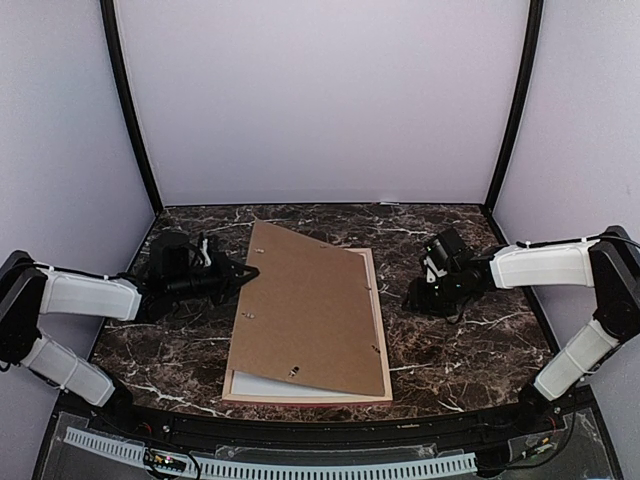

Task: Put the photo into the frame
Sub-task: Place the backboard on the frame body.

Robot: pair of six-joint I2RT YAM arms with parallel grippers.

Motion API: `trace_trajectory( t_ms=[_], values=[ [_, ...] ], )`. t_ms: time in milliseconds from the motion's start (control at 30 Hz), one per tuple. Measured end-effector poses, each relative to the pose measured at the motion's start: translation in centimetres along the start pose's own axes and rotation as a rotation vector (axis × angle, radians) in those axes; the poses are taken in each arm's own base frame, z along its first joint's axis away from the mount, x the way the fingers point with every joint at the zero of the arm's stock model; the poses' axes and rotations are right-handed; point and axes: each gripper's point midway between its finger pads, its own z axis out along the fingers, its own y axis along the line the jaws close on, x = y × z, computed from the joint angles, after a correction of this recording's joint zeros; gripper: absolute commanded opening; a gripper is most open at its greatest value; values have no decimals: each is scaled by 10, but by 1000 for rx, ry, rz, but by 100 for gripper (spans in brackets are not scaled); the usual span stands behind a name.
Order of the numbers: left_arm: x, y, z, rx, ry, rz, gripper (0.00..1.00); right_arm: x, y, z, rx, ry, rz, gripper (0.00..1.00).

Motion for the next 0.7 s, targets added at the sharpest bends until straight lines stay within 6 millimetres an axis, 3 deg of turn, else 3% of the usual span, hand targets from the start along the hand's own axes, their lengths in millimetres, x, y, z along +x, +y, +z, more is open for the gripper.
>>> trace_trajectory(
  t_ms=[100, 333, 700],
  values=[
    [-1, -6, -4, -14, 0, 20, 0, 0, 0, 0, -1, 0, 0, 51],
    [-11, -43, -18, 32, -27, 100, 0, 0, 1, 0, -3, 1, 0, 51],
    [-9, -38, -2, 59, -6, 69, 0, 0, 0, 0, -3, 2, 0, 51]
  ],
)
